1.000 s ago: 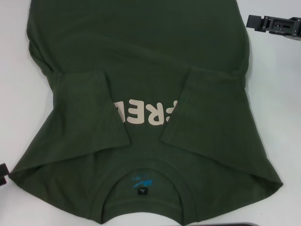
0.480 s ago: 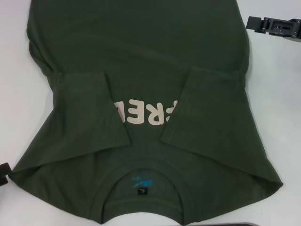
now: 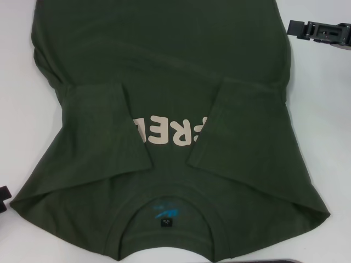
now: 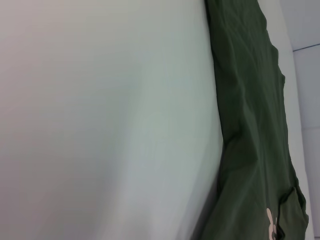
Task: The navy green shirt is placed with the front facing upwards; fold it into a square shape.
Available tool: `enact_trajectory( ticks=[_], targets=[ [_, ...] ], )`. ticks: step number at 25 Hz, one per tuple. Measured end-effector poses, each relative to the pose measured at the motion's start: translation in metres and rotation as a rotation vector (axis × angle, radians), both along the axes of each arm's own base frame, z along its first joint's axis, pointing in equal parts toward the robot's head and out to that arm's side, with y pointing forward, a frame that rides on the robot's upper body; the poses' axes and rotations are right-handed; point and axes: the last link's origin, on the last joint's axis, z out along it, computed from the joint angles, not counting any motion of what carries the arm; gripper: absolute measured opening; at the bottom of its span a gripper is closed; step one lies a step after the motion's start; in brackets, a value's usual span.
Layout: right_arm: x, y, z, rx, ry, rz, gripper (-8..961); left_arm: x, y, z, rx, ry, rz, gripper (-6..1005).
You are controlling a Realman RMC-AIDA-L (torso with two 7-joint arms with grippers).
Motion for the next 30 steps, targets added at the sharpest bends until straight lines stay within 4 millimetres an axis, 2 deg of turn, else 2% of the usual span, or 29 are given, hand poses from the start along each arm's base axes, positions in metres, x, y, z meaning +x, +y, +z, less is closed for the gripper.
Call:
enact_trajectory(
  ticks=[8, 19, 30],
  targets=[
    [0.0001, 0.0000, 0.0001, 0.001, 0.001, -0.001, 837, 0.0017, 0.0044, -0.0030, -0.014, -0.010, 0.015, 552],
    [0.0019, -0.0009, -0.0003, 0.002, 0.006, -0.009, 837, 0.0000, 0.0050, -0.0006, -0.009, -0.008, 0.030, 453],
    [0.0039, 0.0004, 0.0002, 0.008, -0.005, -0.018, 837, -0.0005, 0.0063, -0.0061, -0.023, -0.002, 0.036, 457]
  ],
)
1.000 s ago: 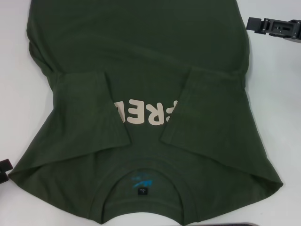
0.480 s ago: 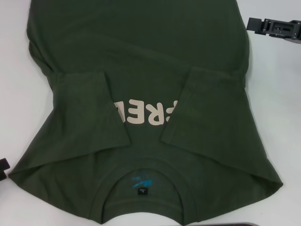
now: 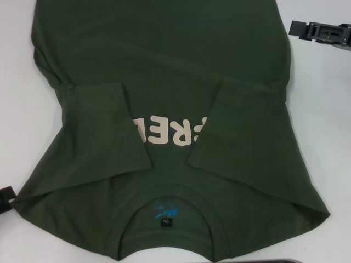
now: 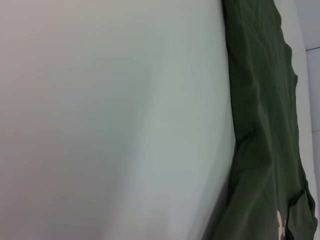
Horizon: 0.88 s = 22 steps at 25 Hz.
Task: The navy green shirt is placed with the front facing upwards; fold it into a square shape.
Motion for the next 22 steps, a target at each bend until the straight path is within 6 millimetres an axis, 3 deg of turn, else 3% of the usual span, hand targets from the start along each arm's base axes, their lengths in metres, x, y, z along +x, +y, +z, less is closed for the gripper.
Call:
enact_trajectory(
  ticks=[22],
  targets=[
    [-0.0012, 0.0018, 0.0000, 0.001, -0.003, 0.003, 837, -0.0015, 0.0019, 0.0006, -0.007, 0.009, 0.018, 456]
  ],
)
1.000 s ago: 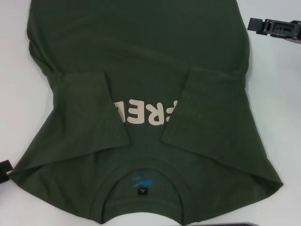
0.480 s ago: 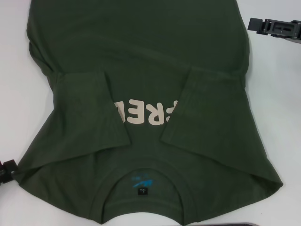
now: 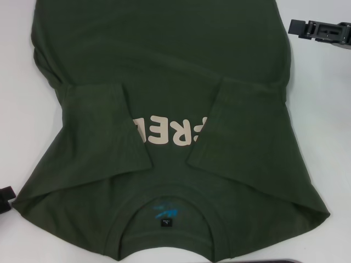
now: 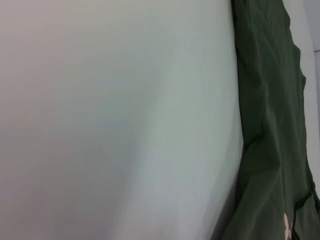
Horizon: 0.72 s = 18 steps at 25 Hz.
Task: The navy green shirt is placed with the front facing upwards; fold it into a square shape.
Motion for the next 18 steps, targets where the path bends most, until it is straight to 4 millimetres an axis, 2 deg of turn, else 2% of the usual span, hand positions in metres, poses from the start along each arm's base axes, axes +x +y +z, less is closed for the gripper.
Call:
enact_trajectory(
  ticks=[18],
  targets=[
    [0.0006, -0.0004, 0.0003, 0.001, -0.001, 0.000, 835, 0.0081, 0.0077, -0.0106, -0.028, -0.018, -0.025, 453]
  ],
)
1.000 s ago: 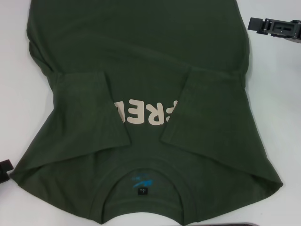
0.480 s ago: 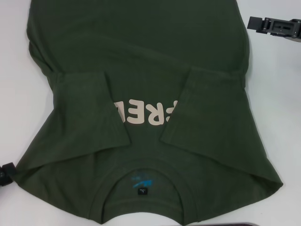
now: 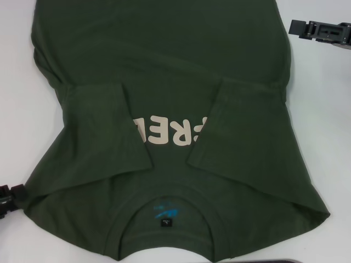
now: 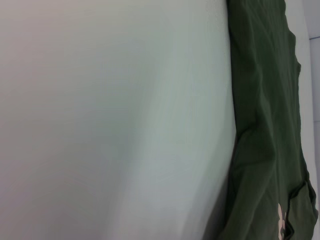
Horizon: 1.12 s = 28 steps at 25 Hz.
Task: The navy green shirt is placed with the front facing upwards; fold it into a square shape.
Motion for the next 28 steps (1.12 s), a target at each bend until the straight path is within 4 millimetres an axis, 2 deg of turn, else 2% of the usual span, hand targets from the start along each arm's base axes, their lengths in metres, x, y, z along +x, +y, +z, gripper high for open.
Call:
enact_trajectory(
  ticks=[12, 28],
  targets=[
    [0.0003, -0.0007, 0.0000, 0.001, 0.004, -0.002, 832, 0.0050, 0.0095, 0.0000, -0.008, -0.004, -0.019, 450],
    [0.0001, 0.0001, 0.0005, 0.004, 0.002, -0.001, 833, 0.0038, 0.0035, -0.0018, -0.046, 0.002, -0.019, 447]
  ],
)
